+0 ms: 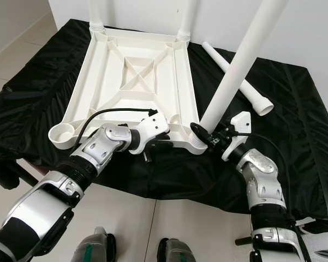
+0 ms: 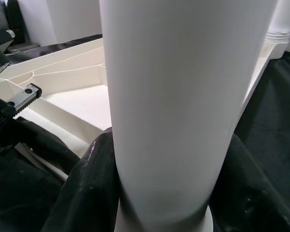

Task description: Building children table

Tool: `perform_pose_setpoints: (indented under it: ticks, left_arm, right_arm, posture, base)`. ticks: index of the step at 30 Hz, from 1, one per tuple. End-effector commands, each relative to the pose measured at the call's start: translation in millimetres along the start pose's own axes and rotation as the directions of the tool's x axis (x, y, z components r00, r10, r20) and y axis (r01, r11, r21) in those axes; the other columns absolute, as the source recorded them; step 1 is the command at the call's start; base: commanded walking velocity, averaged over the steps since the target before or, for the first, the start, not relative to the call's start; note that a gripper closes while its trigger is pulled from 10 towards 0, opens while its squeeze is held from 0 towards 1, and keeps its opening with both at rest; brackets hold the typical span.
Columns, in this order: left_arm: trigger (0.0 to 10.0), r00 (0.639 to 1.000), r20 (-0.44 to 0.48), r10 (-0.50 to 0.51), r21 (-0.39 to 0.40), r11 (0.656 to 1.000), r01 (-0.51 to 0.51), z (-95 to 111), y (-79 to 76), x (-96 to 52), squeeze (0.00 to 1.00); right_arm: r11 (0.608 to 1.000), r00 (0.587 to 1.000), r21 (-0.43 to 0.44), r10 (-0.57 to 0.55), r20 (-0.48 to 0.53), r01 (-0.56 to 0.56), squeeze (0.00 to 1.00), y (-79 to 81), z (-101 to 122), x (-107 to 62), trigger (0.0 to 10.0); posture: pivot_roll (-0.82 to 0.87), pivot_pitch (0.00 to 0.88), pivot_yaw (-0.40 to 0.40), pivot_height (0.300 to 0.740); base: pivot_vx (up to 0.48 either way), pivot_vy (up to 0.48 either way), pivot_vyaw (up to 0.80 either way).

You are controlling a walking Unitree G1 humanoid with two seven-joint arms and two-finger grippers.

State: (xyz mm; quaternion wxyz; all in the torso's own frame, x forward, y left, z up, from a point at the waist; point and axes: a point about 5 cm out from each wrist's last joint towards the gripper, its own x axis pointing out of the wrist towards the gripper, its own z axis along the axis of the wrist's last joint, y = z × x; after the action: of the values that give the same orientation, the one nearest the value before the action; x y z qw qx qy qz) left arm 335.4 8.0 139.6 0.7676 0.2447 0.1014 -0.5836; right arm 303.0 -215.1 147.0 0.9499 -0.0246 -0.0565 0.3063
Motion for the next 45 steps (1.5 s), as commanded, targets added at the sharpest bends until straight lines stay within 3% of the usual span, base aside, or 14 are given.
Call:
perform_pose_setpoints:
  ticks: [1, 14, 21, 24, 30, 31, 38, 44, 45]
  left_arm:
    - [10.0, 0.999, 0.035, -0.005, 0.056, 0.998, 0.003, 16, 4.6, -1.0, 0.00]
    - [10.0, 0.999, 0.037, -0.008, 0.055, 0.998, 0.006, 16, 3.3, -0.5, 0.00]
    - [10.0, 0.999, 0.037, -0.014, 0.053, 0.999, 0.012, 15, 1.4, 0.9, 0.00]
    - [10.0, 0.999, 0.037, -0.014, 0.053, 0.999, 0.012, 15, 1.4, 0.9, 0.00]
    - [10.0, 0.999, 0.038, -0.013, 0.049, 0.999, 0.011, 15, 1.6, 0.6, 0.00]
    - [10.0, 0.999, 0.039, -0.012, 0.048, 0.999, 0.010, 16, 1.8, 0.6, 0.00]
    - [10.0, 0.999, 0.040, -0.010, 0.045, 0.999, 0.009, 16, 2.2, 0.3, 0.00]
    - [10.0, 0.999, 0.040, -0.011, 0.045, 0.999, 0.009, 16, 2.4, 0.0, 0.00]
    - [10.0, 0.999, 0.040, -0.011, 0.045, 0.999, 0.009, 16, 2.4, 0.1, 0.00]
  right_arm:
    - [0.998, 0.999, 0.043, -0.050, -0.016, 0.051, 0.00, -0.6, -7, -5.5, 10.0]
    - [0.982, 0.983, 0.071, -0.177, 0.039, 0.174, 0.00, 25.1, -3, 5.3, 10.0]
    - [0.939, 0.939, 0.111, -0.334, 0.077, 0.325, 0.00, 58.4, 2, 24.3, 10.0]
    - [0.934, 0.934, 0.113, -0.347, 0.079, 0.338, 0.00, 61.6, 3, 26.3, 10.0]
    - [0.873, 0.878, 0.144, -0.476, 0.048, 0.466, 0.00, 77.0, 2, 40.0, 10.0]
    - [0.844, 0.852, 0.150, -0.524, 0.024, 0.515, 0.00, 82.5, 1, 45.5, 10.0]
    - [0.810, 0.819, 0.156, -0.573, 0.005, 0.565, 0.00, 83.0, 1, 45.9, 10.0]
    - [0.807, 0.814, 0.142, -0.581, 0.020, 0.573, 0.00, 76.4, 3, 41.3, 10.0]
    - [0.808, 0.815, 0.154, -0.579, 0.023, 0.569, 0.38, 74.9, 4, 40.2, 10.0]
  posture:
    - [-0.03, 0.036, -0.046, 0.740]
    - [-0.03, 0.034, -0.053, 0.740]
    - [-0.03, 0.036, -0.053, 0.740]
    - [-0.03, 0.036, -0.054, 0.740]
    - [-0.02, 0.042, -0.058, 0.740]
    - [-0.02, 0.043, -0.057, 0.740]
    - [-0.02, 0.045, -0.056, 0.740]
    - [-0.03, 0.046, -0.054, 0.740]
    - [-0.03, 0.047, -0.053, 0.740]
  base:
    - [0.000, 0.000, 0.00]
    - [0.000, 0.000, 0.00]
    - [0.000, 0.000, 0.00]
    - [0.000, 0.000, 0.00]
    - [0.000, 0.000, 0.00]
    - [0.000, 0.000, 0.00]
    - [0.000, 0.000, 0.00]
    - [0.000, 0.000, 0.00]
    - [0.000, 0.000, 0.00]
